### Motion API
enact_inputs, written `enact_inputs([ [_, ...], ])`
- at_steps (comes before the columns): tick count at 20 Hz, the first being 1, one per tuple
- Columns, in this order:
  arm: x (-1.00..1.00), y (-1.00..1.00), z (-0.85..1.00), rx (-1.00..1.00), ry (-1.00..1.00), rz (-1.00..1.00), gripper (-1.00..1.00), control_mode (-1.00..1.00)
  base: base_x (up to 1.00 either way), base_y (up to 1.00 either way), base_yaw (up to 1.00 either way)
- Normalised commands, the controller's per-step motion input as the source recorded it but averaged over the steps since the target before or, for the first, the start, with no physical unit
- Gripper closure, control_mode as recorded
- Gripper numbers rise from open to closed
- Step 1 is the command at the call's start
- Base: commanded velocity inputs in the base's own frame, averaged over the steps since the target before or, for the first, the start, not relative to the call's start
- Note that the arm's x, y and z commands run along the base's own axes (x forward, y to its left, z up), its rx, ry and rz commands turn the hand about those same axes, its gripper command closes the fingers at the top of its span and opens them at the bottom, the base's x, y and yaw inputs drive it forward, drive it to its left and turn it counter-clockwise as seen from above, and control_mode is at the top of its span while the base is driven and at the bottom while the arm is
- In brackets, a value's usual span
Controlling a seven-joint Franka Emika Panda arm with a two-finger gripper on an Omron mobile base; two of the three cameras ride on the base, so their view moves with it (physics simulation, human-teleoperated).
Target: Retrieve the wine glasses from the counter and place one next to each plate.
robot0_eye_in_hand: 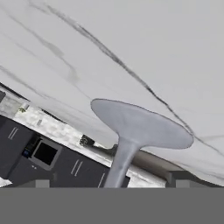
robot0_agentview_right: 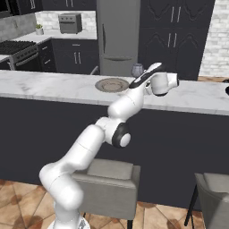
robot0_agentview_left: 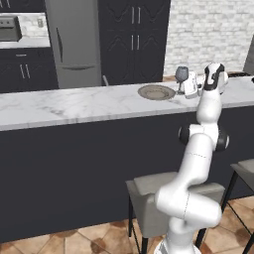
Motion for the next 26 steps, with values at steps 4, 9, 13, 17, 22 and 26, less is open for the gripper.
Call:
enact_inputs([
  [4, -0.01, -0.06, 0.00, 0.00, 0.01, -0.04, -1.00, -1.00, 0.00, 0.00, 0.00],
  [9, -0.21, -0.15, 0.00, 0.00, 0.09, -0.17, -1.00, -1.00, 0.00, 0.00, 0.00],
  [13, -0.26, -0.21, 0.00, 0.00, 0.09, -0.21, -1.00, -1.00, 0.00, 0.00, 0.00],
  [17, -0.64, -0.13, -0.07, 0.00, 0.00, -0.20, -1.00, -1.00, 0.00, 0.00, 0.00],
  [22, -1.00, -0.17, -0.42, -0.05, -0.04, -0.18, -1.00, -1.00, 0.00, 0.00, 0.00],
  [26, -1.00, -0.14, -0.82, -0.13, -0.17, -0.09, -1.00, -1.00, 0.00, 0.00, 0.00],
])
